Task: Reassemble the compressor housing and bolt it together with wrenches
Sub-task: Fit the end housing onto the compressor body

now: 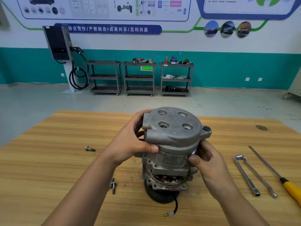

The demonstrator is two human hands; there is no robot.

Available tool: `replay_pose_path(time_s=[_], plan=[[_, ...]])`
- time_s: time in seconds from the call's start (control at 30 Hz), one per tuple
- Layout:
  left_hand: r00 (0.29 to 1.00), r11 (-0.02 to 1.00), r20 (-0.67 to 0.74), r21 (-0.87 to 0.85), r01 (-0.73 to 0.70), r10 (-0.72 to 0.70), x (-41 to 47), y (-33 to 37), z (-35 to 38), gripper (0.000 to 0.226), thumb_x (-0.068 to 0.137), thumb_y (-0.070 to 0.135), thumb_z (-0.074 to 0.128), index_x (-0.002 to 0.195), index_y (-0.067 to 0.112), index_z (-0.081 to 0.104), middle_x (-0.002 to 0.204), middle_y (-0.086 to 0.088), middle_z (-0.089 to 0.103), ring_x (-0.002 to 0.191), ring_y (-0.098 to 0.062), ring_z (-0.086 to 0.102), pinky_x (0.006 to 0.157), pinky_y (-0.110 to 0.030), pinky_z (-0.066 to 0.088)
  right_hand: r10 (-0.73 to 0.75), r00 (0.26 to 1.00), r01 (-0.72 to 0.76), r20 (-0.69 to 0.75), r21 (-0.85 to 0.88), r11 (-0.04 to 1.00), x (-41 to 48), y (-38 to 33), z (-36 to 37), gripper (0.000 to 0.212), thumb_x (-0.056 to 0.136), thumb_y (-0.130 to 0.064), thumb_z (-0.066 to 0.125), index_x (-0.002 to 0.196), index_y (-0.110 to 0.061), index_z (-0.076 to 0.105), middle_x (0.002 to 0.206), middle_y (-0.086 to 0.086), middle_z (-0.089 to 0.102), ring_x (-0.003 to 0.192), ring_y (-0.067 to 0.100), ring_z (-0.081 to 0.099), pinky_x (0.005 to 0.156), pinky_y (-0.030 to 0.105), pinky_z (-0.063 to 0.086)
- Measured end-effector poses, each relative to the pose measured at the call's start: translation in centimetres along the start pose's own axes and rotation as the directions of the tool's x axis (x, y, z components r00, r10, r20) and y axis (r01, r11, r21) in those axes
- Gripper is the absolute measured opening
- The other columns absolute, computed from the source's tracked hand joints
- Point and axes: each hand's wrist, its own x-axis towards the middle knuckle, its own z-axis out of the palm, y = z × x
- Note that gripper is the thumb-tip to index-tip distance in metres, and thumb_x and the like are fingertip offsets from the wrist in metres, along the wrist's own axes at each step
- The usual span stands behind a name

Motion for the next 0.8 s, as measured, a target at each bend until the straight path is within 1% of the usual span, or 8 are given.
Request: replay_pose_path(time_s=[0.1,0.17,0.27,0.4,0.57,0.67,0.73,0.8], plan=[[1.000,1.000,-0.002,0.006,-0.005,0.005,0.0,-0.1,0.0,0.108,0.035,0.040,0.093,0.131,0.028,0.044,0.128,0.004,0.059,0.121,-0.021,0.055,0.097,-0.041,0.048,0.009,1.000,-0.009,0.001,-0.012,1.000,0.1,-0.2,-0.2,0.087,0.047,-0.062,0.083,0.115,-0.012,0.059,0.114,-0.003,0.068,0.111,0.011,0.061,0.084,0.019,0.050],[1.000,1.000,-0.002,0.004,-0.006,0.006,-0.1,-0.4,0.0,0.107,0.036,0.044,0.093,0.130,0.029,0.045,0.128,0.004,0.059,0.120,-0.020,0.055,0.099,-0.044,0.046,0.016,1.000,-0.016,0.003,-0.013,1.000,0.0,-0.1,-0.3,0.086,0.048,-0.061,0.082,0.115,-0.012,0.059,0.115,-0.003,0.068,0.111,0.011,0.061,0.085,0.019,0.050],[1.000,1.000,0.010,0.019,0.003,-0.003,-0.4,-1.0,0.3,0.108,0.036,0.047,0.092,0.132,0.028,0.045,0.130,0.003,0.058,0.122,-0.019,0.054,0.103,-0.050,0.041,0.037,0.999,-0.037,-0.014,-0.017,0.999,-0.9,0.6,-0.3,0.085,0.046,-0.064,0.082,0.111,-0.013,0.061,0.110,-0.003,0.070,0.105,0.011,0.064,0.078,0.017,0.051],[1.000,1.000,0.011,-0.005,0.022,-0.022,-0.8,-1.9,0.8,0.109,0.035,0.049,0.093,0.131,0.028,0.046,0.130,0.002,0.058,0.122,-0.020,0.054,0.103,-0.052,0.041,0.073,0.997,-0.073,-0.029,-0.003,0.997,-1.7,1.5,-0.2,0.087,0.041,-0.064,0.083,0.109,-0.013,0.062,0.108,-0.003,0.071,0.103,0.010,0.065,0.076,0.015,0.051],[1.000,1.000,-0.009,-0.030,0.003,-0.004,-1.1,-2.2,0.7,0.100,0.035,0.047,0.093,0.125,0.039,0.050,0.128,0.006,0.059,0.119,-0.018,0.057,0.095,-0.040,0.049,0.081,0.996,-0.081,0.021,-0.009,0.997,-1.2,1.2,-0.5,0.084,0.046,-0.062,0.082,0.113,-0.017,0.061,0.114,-0.004,0.068,0.108,0.010,0.062,0.081,0.019,0.050],[0.999,0.999,-0.042,-0.048,-0.001,-0.001,-1.5,-2.3,0.9,0.097,0.036,0.039,0.094,0.124,0.041,0.051,0.128,0.006,0.059,0.119,-0.020,0.057,0.090,-0.041,0.053,0.081,0.996,-0.080,0.034,-0.029,0.996,-0.9,1.0,-0.8,0.085,0.046,-0.065,0.080,0.112,-0.016,0.061,0.113,-0.004,0.069,0.107,0.011,0.063,0.080,0.018,0.050],[0.998,0.999,-0.056,-0.048,0.004,-0.007,-1.7,-2.4,1.0,0.096,0.038,0.030,0.092,0.123,0.043,0.051,0.127,0.008,0.059,0.119,-0.019,0.057,0.088,-0.042,0.054,0.082,0.995,-0.079,0.048,-0.061,0.995,-0.8,1.0,-0.8,0.084,0.047,-0.067,0.079,0.113,-0.017,0.060,0.113,-0.006,0.068,0.108,0.009,0.062,0.081,0.017,0.049],[0.998,0.999,-0.057,-0.050,0.010,-0.013,-1.8,-2.4,1.0,0.095,0.039,0.026,0.090,0.124,0.043,0.050,0.127,0.009,0.059,0.118,-0.018,0.057,0.087,-0.040,0.055,0.080,0.995,-0.076,0.057,-0.074,0.994,-0.8,1.0,-0.8,0.083,0.048,-0.067,0.078,0.113,-0.017,0.060,0.113,-0.006,0.068,0.108,0.009,0.062,0.081,0.016,0.049]])
